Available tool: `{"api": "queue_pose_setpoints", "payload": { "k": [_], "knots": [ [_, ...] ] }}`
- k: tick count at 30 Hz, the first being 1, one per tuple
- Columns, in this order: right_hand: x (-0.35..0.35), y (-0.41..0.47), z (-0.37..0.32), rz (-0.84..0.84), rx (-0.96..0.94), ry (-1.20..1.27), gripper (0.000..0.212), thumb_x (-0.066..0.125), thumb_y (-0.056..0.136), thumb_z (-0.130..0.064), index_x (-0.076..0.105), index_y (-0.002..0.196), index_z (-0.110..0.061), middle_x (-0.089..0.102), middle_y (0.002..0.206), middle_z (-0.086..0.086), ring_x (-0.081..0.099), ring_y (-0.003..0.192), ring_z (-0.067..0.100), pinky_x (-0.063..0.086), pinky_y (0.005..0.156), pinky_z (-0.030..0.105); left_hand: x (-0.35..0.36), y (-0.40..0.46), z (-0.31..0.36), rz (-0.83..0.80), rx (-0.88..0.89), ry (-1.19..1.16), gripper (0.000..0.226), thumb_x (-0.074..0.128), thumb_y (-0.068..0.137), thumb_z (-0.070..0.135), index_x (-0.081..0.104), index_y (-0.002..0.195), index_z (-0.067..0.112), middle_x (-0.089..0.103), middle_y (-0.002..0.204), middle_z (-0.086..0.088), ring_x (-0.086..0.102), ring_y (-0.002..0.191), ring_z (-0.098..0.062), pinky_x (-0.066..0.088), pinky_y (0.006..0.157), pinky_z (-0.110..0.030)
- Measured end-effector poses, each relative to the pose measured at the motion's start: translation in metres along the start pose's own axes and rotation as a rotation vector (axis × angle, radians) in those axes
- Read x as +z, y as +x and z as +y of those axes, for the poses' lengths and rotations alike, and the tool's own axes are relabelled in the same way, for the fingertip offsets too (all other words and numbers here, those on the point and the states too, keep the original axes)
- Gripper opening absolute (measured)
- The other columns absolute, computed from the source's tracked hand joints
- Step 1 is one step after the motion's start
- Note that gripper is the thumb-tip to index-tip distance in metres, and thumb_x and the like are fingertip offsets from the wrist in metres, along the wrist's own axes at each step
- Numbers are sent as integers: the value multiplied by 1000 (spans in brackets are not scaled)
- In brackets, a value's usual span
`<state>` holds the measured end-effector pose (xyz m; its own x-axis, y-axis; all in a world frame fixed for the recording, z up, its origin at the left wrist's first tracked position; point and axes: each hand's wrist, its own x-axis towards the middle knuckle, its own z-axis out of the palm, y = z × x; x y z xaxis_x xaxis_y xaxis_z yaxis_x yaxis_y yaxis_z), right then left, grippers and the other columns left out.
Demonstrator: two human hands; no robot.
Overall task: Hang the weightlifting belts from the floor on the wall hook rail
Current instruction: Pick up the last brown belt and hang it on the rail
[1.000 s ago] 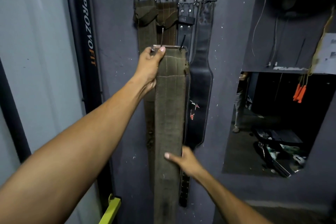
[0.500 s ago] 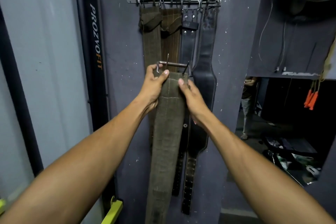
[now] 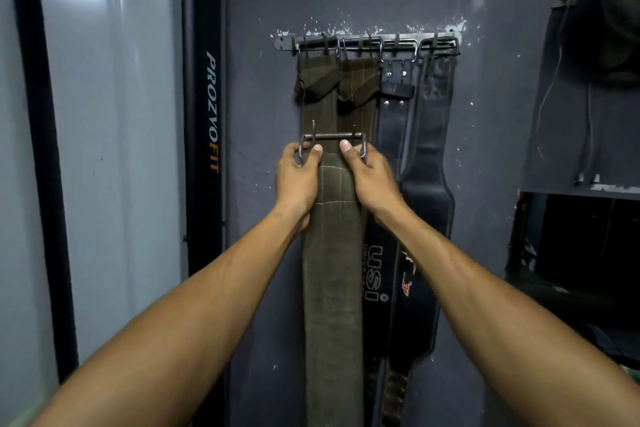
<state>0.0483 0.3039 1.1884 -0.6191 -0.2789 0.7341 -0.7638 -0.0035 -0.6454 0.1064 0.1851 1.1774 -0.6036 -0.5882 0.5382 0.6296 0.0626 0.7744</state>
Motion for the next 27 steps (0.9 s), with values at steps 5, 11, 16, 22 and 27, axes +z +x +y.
{"api": "queue_pose_setpoints", "payload": {
  "k": [5,11,16,22,27],
  "knots": [
    [24,68,1,61,-111,-44,46,54,104,-48,65,80,-11,74,77,1,68,75,6,51,69,34,-8,78,4,-110,46,-86,23,63,98,34,65,112,16,78,101,-12,77,93,-26,63,84,-47],
    [70,163,-12,195,-139,-60,49,55,102,-52,75,86,-10,77,80,-4,72,79,7,52,71,30,-18,189,24,-125,176,-64,21,55,103,34,66,99,17,76,85,-6,74,77,-18,64,72,-40],
    [101,245,-28,259,-110,-53,55,56,101,-54,72,79,-6,75,78,8,73,77,25,56,71,40,-19,277,45,-48,352,132,26,58,99,42,58,114,21,72,102,-7,72,92,-21,62,84,-38],
    [131,312,-41,446,-56,-143,54,61,97,-56,52,65,-14,57,65,2,57,70,26,33,54,34,-12,351,65,69,467,228,21,64,97,38,57,114,27,60,81,9,58,63,-4,39,36,-7],
    [140,339,-38,525,-204,-161,48,65,99,-42,45,129,-10,68,117,14,63,94,26,40,72,30,-1,384,65,81,485,191,17,62,98,34,56,113,28,61,82,7,55,59,-5,42,37,-8]
  ]
}}
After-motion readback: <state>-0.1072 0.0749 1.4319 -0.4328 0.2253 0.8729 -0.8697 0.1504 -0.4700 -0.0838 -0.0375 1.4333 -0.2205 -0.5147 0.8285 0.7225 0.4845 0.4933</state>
